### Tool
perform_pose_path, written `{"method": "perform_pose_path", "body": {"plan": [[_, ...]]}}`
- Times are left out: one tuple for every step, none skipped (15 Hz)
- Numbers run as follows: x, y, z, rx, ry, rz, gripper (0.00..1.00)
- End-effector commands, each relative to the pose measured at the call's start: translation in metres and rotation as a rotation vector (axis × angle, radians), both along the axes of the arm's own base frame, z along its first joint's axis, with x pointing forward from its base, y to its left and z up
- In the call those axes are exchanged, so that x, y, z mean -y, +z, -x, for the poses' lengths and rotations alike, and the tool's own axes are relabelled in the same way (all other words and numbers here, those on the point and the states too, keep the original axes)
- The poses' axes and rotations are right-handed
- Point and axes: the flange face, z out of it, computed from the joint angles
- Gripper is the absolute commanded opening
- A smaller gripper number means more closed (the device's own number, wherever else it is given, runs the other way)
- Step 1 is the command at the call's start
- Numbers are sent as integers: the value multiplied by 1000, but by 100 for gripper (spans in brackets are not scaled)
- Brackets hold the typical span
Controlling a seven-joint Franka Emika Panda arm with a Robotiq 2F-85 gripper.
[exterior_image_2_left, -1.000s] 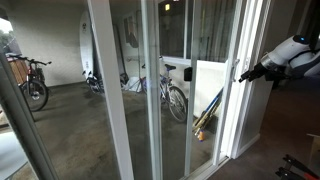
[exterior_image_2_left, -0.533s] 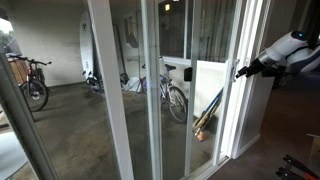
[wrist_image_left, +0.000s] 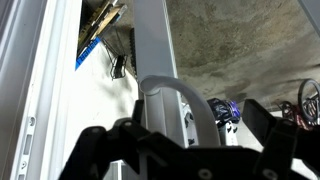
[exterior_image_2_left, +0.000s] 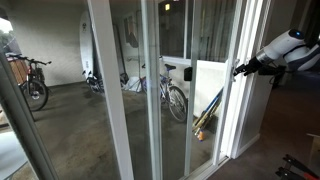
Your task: Close the door
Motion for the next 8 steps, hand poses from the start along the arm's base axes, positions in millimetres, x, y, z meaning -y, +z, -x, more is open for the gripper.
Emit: {"method": "perform_pose_path", "body": {"plan": [[2, 7, -8, 22, -22, 0, 100], [2, 0, -6, 11, -12, -14, 100], [3, 2, -8, 17, -11, -13, 100], [4, -1, -8, 13, -19, -19, 100], [6, -2, -9, 14, -20, -20, 100], [9, -3, -11, 16, -17, -22, 100], [11, -4, -13, 17, -12, -21, 100], [11, -6, -14, 14, -12, -21, 100]]}}
